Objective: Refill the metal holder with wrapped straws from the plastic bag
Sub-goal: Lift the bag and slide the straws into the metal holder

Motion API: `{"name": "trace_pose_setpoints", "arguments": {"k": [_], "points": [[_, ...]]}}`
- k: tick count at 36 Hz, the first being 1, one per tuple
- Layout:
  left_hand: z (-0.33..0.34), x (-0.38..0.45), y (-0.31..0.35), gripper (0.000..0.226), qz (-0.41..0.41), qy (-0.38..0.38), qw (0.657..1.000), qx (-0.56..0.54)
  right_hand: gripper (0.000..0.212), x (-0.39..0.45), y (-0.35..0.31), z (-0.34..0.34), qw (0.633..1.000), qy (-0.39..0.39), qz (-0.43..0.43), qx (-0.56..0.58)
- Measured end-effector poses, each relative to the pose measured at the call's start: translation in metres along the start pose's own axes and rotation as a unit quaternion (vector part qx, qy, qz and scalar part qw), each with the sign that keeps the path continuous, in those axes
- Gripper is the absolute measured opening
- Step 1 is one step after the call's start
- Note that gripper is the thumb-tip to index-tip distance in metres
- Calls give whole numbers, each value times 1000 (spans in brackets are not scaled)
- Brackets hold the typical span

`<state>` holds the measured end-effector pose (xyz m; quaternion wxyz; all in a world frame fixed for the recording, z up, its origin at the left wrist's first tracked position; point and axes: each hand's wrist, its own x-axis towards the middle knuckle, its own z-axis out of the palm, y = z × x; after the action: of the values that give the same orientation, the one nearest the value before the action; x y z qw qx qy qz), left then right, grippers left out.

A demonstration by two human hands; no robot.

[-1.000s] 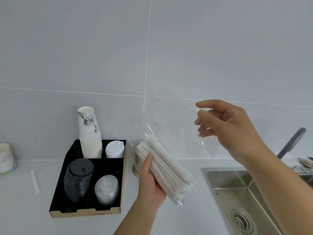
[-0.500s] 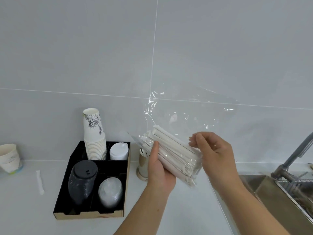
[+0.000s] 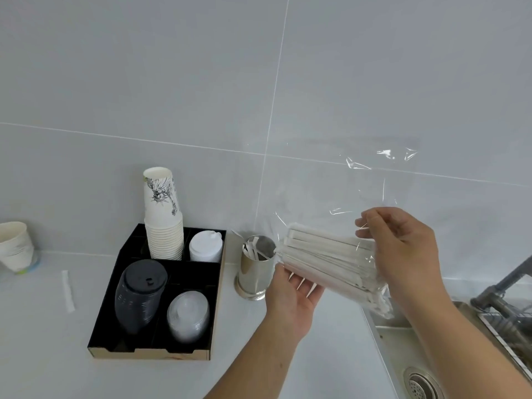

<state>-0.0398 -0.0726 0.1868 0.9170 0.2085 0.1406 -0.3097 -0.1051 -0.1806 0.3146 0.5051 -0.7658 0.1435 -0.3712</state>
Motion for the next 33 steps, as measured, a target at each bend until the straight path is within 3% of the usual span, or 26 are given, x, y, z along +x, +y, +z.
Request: {"name": "trace_pose_setpoints", "arguments": {"k": [15,33], "points": [[-22,38,-4,15,-42,72,997,1,17,19,19,0,998,-21,28,-47],[-15,41,-11,25,-56,39,996,-64,17,49,5,16,993,-53,2,-104]]}}
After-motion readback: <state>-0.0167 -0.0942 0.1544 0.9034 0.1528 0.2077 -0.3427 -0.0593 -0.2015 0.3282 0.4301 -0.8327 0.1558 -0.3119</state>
